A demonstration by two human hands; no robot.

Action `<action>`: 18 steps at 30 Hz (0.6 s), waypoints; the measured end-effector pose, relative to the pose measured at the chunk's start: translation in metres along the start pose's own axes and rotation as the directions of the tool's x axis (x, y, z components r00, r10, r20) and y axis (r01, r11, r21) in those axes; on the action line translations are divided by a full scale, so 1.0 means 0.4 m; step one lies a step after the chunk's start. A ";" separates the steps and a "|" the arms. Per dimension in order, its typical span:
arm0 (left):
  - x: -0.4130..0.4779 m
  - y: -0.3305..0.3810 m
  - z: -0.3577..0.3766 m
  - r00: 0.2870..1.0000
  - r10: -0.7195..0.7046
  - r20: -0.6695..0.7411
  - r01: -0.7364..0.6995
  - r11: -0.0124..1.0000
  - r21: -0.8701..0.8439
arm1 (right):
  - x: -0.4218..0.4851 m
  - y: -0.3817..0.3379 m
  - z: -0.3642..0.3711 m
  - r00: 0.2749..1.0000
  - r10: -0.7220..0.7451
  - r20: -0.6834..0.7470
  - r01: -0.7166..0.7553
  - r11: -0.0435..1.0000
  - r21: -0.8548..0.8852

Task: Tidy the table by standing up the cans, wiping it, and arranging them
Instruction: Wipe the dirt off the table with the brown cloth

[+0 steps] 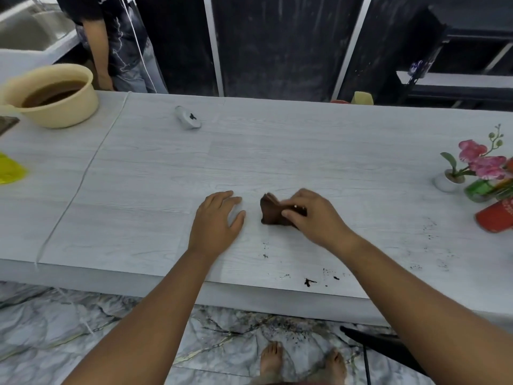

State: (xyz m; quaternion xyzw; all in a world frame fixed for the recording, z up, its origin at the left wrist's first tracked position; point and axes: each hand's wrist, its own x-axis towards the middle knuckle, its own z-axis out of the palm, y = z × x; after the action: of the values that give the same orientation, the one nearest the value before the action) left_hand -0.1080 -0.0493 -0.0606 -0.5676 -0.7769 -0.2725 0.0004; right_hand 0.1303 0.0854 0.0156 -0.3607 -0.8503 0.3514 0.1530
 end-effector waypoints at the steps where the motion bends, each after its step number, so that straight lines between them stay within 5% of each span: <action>1: -0.002 0.001 -0.004 1.000 -0.006 0.012 0.006 1.000 -0.007 | 0.031 0.000 0.004 1.000 0.008 -0.002 -0.008 1.000 -0.013; 9: -0.066 -0.034 -0.035 0.990 -0.006 0.142 -0.009 0.994 0.105 | -0.006 0.021 0.092 0.995 -0.062 0.072 0.071 0.989 -0.129; 18: -0.087 -0.028 -0.039 0.987 -0.050 0.152 0.033 0.993 0.113 | -0.234 -0.005 0.119 0.961 -0.152 0.232 0.164 0.986 -0.033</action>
State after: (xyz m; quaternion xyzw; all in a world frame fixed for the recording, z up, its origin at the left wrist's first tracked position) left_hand -0.1104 -0.0889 -0.0627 -0.5699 -0.8000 -0.1845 -0.0344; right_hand 0.1697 -0.0064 -0.0171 -0.2527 -0.8972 0.3549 0.0720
